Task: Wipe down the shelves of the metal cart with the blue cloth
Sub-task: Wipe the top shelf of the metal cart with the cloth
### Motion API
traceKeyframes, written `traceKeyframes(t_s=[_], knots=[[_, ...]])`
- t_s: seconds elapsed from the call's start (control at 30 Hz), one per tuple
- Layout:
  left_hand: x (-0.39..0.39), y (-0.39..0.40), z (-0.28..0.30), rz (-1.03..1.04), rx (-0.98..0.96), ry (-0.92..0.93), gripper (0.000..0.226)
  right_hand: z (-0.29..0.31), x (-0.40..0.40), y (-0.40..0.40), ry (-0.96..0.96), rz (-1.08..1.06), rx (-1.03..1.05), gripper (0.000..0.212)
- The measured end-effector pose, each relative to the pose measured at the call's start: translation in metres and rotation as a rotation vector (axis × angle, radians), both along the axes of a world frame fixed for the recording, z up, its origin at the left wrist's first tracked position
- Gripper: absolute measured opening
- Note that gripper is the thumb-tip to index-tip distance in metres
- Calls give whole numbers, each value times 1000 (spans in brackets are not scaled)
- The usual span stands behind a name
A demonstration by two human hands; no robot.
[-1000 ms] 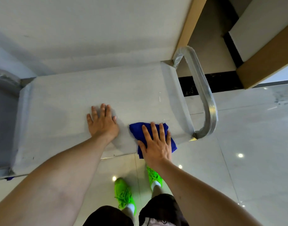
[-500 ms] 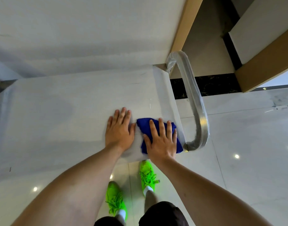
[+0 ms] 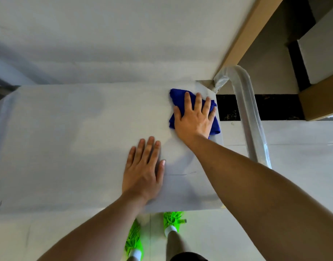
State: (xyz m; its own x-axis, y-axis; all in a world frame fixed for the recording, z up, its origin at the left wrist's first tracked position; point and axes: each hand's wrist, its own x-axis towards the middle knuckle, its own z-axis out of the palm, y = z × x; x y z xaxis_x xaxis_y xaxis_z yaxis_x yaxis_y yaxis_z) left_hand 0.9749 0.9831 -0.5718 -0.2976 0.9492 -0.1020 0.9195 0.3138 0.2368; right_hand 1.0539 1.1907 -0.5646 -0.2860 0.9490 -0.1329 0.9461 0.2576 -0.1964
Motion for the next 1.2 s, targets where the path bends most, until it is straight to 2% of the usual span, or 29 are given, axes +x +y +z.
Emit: traceKeyframes(t_s=[0.2, 0.43, 0.6, 0.9, 1.2], knots=[[0, 0, 0, 3, 21, -3, 61, -2, -26, 31, -5, -24, 2, 69], [2, 2, 6, 5, 15, -38, 58, 5, -20, 21, 1, 20, -2, 65], [-26, 2, 20, -82, -68, -27, 59, 9, -52, -3, -19, -61, -66, 64], [-172, -53, 42, 250, -143, 37, 65, 11, -157, -78, -34, 96, -59, 64], [-269, -142, 46, 446, -99, 39, 66, 12, -296, -157, -26, 293, -33, 63]])
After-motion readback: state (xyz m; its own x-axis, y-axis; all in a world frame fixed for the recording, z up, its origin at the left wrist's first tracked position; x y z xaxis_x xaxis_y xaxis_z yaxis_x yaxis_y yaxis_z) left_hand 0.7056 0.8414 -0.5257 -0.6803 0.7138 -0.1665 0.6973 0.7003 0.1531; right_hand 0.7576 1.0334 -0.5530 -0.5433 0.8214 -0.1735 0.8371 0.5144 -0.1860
